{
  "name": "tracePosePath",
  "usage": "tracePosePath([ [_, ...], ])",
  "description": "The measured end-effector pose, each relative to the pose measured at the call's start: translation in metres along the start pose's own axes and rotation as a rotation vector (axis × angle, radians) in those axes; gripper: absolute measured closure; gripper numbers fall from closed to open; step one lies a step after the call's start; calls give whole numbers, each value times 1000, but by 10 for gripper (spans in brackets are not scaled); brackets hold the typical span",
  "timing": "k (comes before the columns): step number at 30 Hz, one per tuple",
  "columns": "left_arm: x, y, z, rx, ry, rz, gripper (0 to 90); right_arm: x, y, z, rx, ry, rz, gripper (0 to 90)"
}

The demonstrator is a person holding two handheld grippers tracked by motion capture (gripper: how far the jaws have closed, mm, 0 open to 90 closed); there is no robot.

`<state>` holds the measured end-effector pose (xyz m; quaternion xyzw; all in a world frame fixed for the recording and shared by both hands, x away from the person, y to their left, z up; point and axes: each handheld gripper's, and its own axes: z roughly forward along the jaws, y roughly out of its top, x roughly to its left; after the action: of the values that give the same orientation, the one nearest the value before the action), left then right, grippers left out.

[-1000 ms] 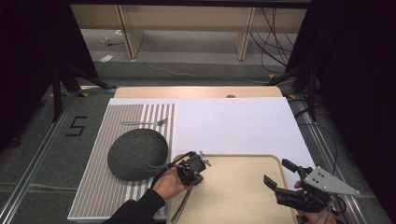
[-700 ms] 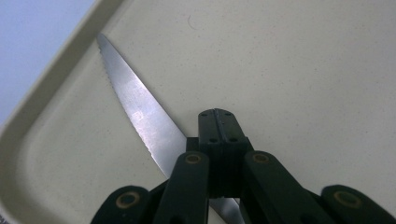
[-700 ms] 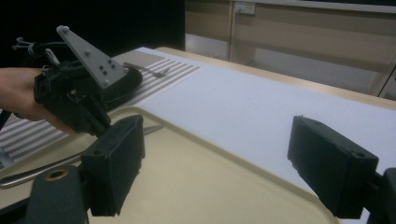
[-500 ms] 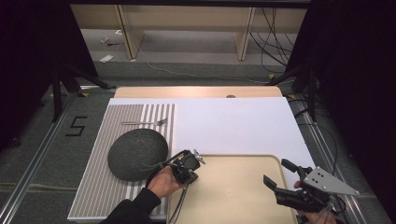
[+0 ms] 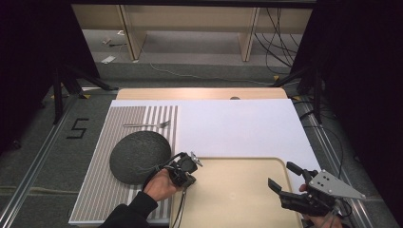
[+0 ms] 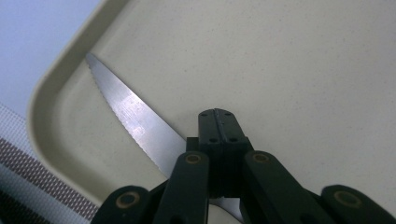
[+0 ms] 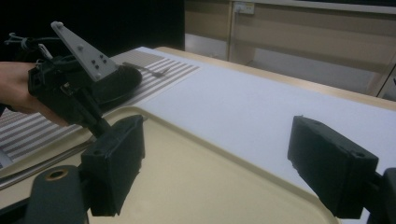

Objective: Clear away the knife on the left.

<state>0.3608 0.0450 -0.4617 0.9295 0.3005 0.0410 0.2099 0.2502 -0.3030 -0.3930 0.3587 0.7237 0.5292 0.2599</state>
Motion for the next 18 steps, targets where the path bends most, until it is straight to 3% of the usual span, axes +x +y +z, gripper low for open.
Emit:
tracePosePath([
  [18,7,-16,-7,-7,5,-20,897,0,0,0,2,-1,0,196],
])
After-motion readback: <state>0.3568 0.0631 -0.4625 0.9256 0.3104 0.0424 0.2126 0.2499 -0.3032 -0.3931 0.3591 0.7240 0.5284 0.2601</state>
